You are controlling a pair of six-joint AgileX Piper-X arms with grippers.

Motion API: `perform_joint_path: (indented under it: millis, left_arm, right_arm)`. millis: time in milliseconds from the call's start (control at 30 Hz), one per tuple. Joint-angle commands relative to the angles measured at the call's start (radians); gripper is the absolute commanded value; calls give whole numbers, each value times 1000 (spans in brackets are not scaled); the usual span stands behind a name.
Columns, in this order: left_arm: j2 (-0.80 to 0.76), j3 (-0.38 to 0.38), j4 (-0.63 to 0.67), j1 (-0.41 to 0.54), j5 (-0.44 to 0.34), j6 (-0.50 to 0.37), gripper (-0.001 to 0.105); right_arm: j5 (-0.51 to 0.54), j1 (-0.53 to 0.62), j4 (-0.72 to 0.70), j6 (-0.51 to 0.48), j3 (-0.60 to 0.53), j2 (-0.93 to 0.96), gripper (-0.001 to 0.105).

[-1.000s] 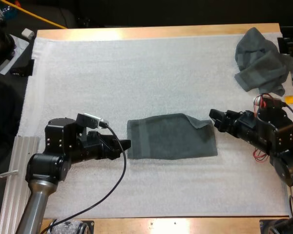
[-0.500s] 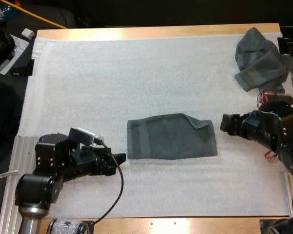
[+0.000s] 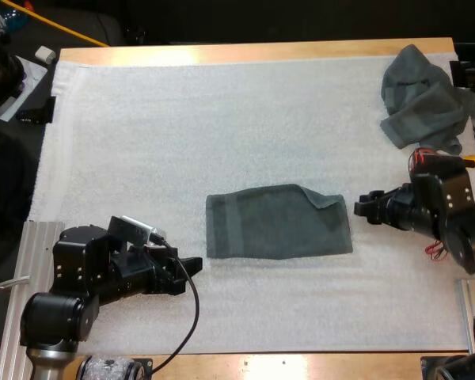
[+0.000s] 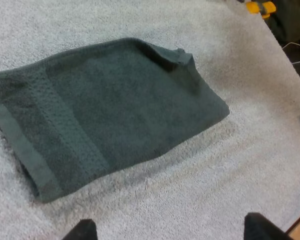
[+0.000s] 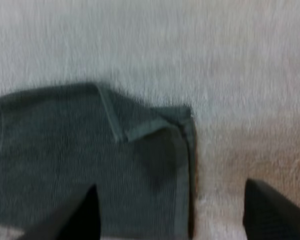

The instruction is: Pick towel from pile, fold and stack

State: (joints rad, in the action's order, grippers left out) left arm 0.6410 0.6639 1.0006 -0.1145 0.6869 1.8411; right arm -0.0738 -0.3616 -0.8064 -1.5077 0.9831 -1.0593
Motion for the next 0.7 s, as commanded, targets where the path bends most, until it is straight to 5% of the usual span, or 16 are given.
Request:
perform_joint_path:
  millis: [0,667]
  left_arm:
    - [-2,4,12,-1,3,-5,58]
    - [-2,5,65,-2,7,-3,58]
  right_arm:
    - [-62,51,3,-25,4,-67,59]
    - [-333,132,94,-86,2,-411,58]
